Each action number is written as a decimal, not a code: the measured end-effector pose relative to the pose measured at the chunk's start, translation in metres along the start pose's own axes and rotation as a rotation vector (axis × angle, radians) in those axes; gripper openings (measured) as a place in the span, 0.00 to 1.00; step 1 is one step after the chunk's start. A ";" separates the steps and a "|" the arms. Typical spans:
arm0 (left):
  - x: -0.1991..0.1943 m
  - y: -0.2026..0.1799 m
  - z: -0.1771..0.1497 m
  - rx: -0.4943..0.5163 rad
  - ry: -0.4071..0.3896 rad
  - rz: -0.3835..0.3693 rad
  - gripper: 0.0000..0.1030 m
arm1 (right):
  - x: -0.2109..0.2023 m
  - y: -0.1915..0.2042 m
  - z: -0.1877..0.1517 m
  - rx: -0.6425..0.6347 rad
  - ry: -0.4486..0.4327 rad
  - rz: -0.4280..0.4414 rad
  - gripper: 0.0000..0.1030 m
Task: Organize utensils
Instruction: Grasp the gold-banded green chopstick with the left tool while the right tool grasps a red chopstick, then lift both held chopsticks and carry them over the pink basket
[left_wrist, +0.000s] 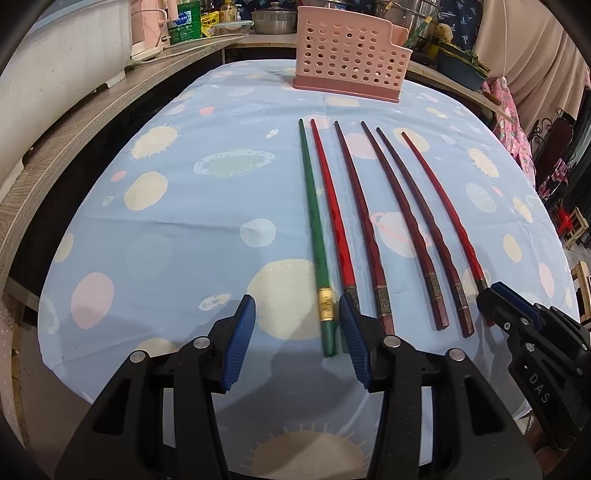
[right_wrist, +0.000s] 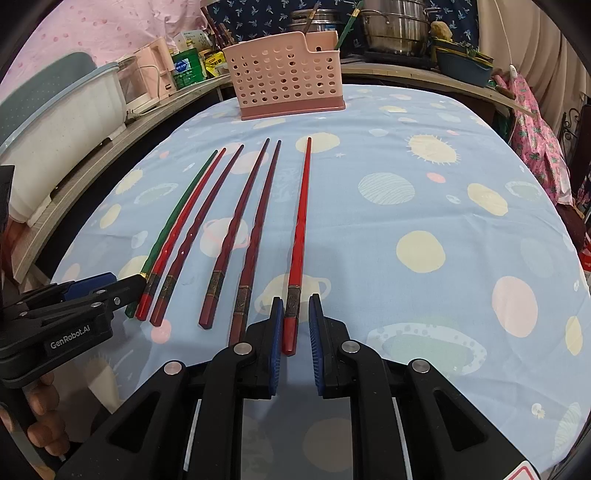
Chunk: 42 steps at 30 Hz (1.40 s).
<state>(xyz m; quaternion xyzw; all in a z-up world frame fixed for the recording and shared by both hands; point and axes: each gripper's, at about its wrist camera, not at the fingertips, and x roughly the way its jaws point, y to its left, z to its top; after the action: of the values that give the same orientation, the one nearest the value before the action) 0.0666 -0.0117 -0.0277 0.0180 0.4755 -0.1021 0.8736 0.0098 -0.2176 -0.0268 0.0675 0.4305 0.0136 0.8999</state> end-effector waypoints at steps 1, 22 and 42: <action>0.000 0.000 0.000 0.004 -0.002 0.005 0.43 | 0.000 0.000 0.000 0.001 -0.001 0.002 0.13; -0.011 0.013 0.009 -0.026 0.006 -0.041 0.07 | -0.010 -0.009 0.009 0.038 -0.015 0.020 0.07; -0.076 0.031 0.094 -0.071 -0.176 -0.052 0.07 | -0.080 -0.034 0.104 0.114 -0.236 0.082 0.07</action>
<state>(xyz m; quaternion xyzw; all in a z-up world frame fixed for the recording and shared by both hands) 0.1106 0.0191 0.0855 -0.0344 0.4006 -0.1088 0.9091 0.0385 -0.2693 0.0949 0.1374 0.3185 0.0180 0.9377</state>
